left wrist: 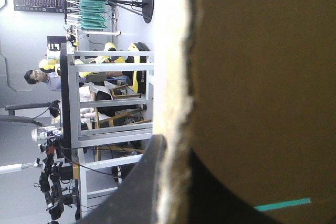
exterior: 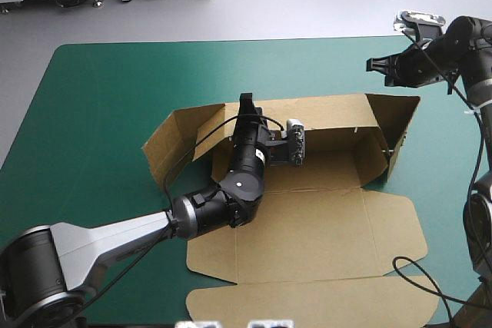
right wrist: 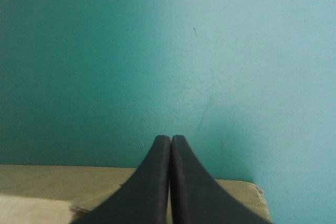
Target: Fold the box
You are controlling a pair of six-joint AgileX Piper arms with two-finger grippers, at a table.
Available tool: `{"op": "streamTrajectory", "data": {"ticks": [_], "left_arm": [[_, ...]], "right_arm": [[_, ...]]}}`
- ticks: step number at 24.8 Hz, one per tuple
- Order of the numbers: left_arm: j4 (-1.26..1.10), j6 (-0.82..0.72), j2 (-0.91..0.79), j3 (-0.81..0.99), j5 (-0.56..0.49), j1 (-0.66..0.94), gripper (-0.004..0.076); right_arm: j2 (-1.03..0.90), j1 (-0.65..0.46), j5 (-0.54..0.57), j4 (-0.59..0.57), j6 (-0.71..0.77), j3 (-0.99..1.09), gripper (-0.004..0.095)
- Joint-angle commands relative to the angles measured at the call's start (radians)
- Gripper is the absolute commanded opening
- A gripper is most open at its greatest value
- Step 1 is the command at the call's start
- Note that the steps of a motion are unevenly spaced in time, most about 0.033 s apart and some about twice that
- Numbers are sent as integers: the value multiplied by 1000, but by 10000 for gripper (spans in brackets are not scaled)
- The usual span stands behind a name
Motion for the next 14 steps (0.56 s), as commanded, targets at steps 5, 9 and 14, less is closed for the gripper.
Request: {"op": "streamTrajectory", "data": {"ticks": [5, 9, 14], "left_arm": [[5, -22, -44, -14, 32, -5, -9], [5, -22, -44, -14, 32, -5, -9], [5, -22, -44, -14, 45, -5, -9]], "right_arm": [[-7, -132, 86, 47, -35, -25, -18], [-14, -134, 86, 110, -87, 18, -18], [-45, -134, 86, 176, -153, 85, -18]]}}
